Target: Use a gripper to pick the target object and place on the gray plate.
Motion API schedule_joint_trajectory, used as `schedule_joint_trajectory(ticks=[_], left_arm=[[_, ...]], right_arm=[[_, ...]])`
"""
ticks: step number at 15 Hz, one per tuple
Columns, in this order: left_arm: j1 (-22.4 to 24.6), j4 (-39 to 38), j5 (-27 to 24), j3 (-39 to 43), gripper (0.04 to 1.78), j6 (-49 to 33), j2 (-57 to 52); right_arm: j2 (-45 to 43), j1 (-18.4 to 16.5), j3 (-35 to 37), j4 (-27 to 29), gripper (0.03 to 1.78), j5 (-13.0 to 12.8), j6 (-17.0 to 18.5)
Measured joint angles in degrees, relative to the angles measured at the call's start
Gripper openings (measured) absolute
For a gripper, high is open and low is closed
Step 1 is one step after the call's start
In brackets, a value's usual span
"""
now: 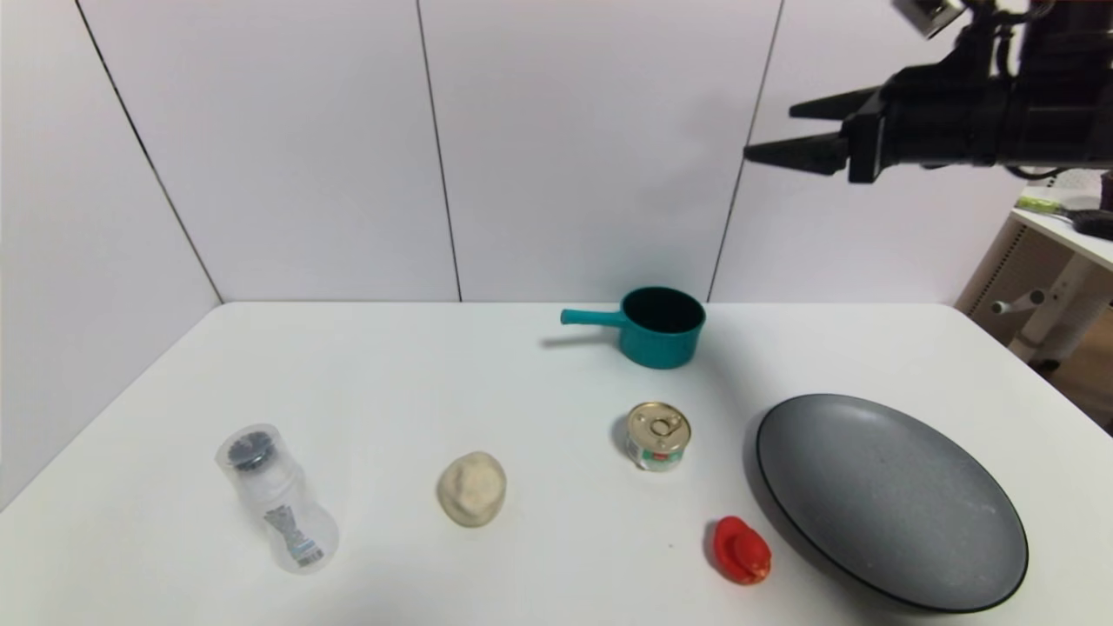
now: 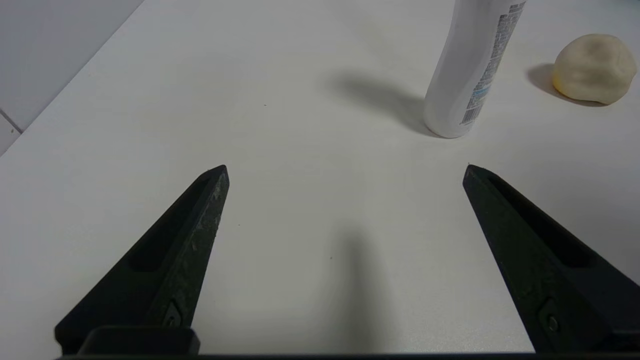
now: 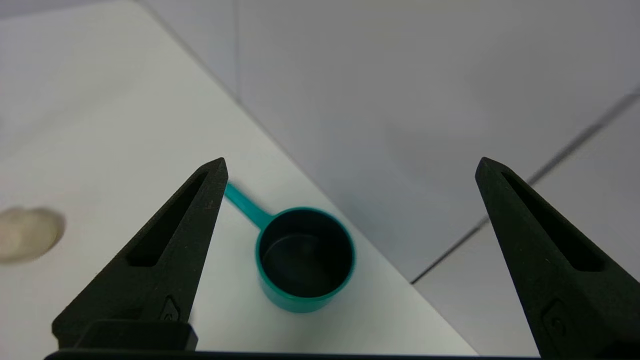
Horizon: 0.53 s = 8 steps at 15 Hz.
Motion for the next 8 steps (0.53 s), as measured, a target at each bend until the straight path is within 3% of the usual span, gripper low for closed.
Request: schedule_joint_trajectory(ticks=[2,4,8], left_arm=[[0.0,0.0,0.0,0.0,1.69,0.0,0.0],[0.0,0.0,0.0,0.0,1.69,0.0,0.0],[0.0,0.0,0.0,0.0,1.69,0.0,0.0]], right_arm=[[4.6,1.0,-0.2,2.0,1.71,2.7,-5.0],[8.8,2.1,-0.3,3.8,1.71,3.2,-10.0],[14.8,4.5,0.4,4.4,1.71,3.3,-13.7]])
